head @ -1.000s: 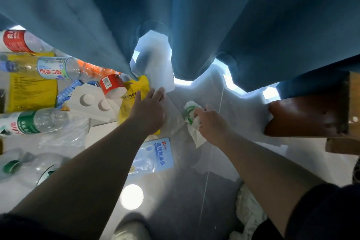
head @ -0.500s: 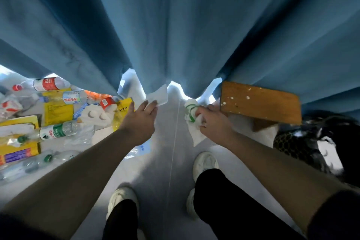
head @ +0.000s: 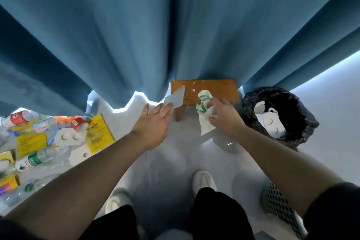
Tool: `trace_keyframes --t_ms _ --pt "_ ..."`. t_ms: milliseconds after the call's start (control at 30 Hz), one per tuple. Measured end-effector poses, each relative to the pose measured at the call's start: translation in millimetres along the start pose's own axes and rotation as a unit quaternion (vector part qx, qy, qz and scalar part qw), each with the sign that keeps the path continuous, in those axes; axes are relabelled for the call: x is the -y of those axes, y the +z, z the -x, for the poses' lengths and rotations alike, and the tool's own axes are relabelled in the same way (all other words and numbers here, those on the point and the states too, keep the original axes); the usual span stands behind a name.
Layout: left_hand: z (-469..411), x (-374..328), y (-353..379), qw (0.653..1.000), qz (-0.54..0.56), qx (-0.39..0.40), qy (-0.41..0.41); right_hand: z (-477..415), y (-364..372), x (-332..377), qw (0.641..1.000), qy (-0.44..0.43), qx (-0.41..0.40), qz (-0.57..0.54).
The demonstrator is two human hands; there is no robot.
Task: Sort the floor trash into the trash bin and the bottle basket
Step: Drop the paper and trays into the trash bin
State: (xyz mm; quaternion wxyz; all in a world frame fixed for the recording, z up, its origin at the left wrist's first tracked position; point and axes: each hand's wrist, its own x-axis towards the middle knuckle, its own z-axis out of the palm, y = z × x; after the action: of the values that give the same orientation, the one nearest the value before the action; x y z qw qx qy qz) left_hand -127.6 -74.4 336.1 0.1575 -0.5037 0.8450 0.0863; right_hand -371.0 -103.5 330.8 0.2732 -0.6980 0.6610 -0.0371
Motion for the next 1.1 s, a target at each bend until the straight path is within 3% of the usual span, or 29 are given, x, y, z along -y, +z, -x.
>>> trace_keyframes --t_ms 133,300,533,633,967,1100 --pt "-25 -16 -21 0.999 0.007 0.021 0.043 2 -13 -29 0.998 0.056 0.029 -0.017" --pt "-45 -44 -109 0.990 -0.024 0.088 0.106 30 -86 -53 0.990 0.132 0.046 -0.030" --pt "-110 -136 -212 0.964 -0.053 0.147 0.213 63 -174 -125 0.953 0.289 0.060 -0.061" --pt "-156 -181 -205 0.959 -0.055 0.159 0.227 57 -174 -177 0.935 0.341 0.063 -0.082" --pt "-278 -287 -114 0.945 -0.099 0.172 0.258 -2 -109 -301 0.908 0.397 0.058 -0.125" --pt "-298 -304 -90 0.937 -0.089 0.266 0.207 -13 -88 -321 0.892 0.413 0.101 -0.152"
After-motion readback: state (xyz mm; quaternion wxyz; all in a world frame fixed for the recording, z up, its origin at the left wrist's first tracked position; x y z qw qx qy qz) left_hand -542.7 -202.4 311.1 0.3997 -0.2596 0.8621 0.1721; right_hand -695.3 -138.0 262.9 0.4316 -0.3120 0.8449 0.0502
